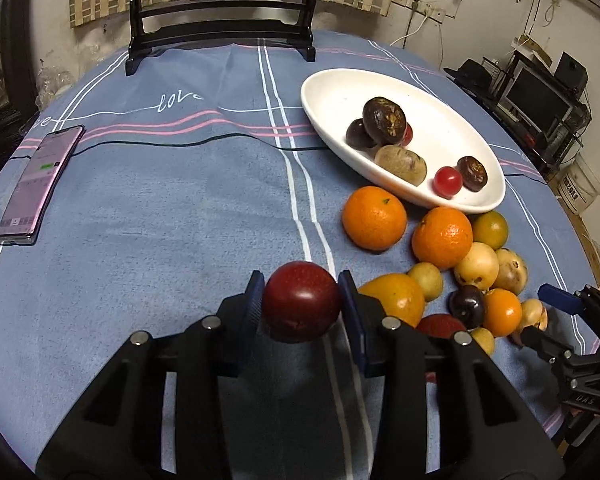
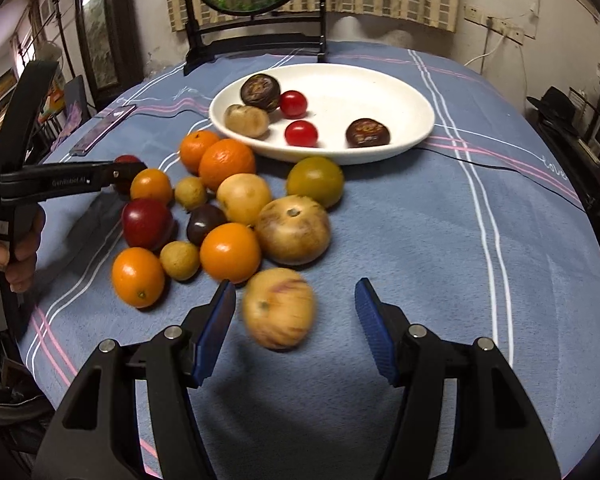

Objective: Organize fruits
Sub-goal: 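Grasp the pale tan fruit with the right tool while the left tool holds the plum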

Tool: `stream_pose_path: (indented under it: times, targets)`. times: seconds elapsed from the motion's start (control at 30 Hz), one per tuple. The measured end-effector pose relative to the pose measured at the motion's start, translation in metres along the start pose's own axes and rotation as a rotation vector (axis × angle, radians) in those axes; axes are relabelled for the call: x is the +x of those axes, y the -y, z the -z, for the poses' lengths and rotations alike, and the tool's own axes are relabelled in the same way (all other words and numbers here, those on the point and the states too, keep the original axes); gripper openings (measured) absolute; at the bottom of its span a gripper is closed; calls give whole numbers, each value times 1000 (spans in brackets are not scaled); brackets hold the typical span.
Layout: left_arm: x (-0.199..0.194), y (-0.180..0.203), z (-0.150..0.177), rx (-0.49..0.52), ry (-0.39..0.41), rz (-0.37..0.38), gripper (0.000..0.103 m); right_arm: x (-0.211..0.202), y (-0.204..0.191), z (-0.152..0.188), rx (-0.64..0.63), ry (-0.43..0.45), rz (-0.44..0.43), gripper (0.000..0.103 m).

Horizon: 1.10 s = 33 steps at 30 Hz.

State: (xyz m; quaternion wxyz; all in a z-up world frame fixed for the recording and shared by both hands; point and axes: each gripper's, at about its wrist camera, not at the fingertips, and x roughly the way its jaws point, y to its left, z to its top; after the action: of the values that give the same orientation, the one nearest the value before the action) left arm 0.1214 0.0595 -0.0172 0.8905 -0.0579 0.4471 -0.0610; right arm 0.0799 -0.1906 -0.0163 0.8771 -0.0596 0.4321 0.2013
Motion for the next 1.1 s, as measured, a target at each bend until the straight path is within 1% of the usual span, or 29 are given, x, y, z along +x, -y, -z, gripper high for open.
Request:
stream_pose_path:
  times: [0.1, 0.23, 0.27, 0.3, 0.37, 0.5, 0.6, 0.77, 0.87, 0.97, 1.1]
  targets:
    - [1, 0, 2, 2, -7, 4, 39, 4, -5, 2, -11, -14, -10, 63]
    - [4, -1, 2, -9, -15, 1, 39, 14, -6, 5, -5, -38, 40, 62]
    - [4, -1, 2, -11, -18, -1, 39, 14, -5, 4, 3, -37, 42, 56]
    - [3, 0, 2, -9, -21, -5, 39, 13, -4, 4, 7, -29, 50, 46]
    - [3, 0, 2, -10, -25, -10, 39, 13, 1, 5, 23, -25, 72, 40]
    - [-3, 0, 3, -18, -22, -16, 39, 9, 9, 9, 63, -18, 36, 39]
    - [-2, -1, 6, -16, -33, -37, 39, 0, 17, 12, 93, 6, 22, 39]
    - [-4, 1, 10, -10, -29, -53, 39, -13, 24, 16, 110, 36, 10, 39]
    - [-7, 1, 10, -17, -29, -44, 39, -22, 26, 17, 112, 59, 11, 39]
    - [-17, 2, 8, -15, -6, -48, 39, -27, 28, 18, 119, 73, 9, 39]
    - [-38, 8, 0, 1, 45, -35, 39, -29, 27, 14, 121, 87, 5, 39]
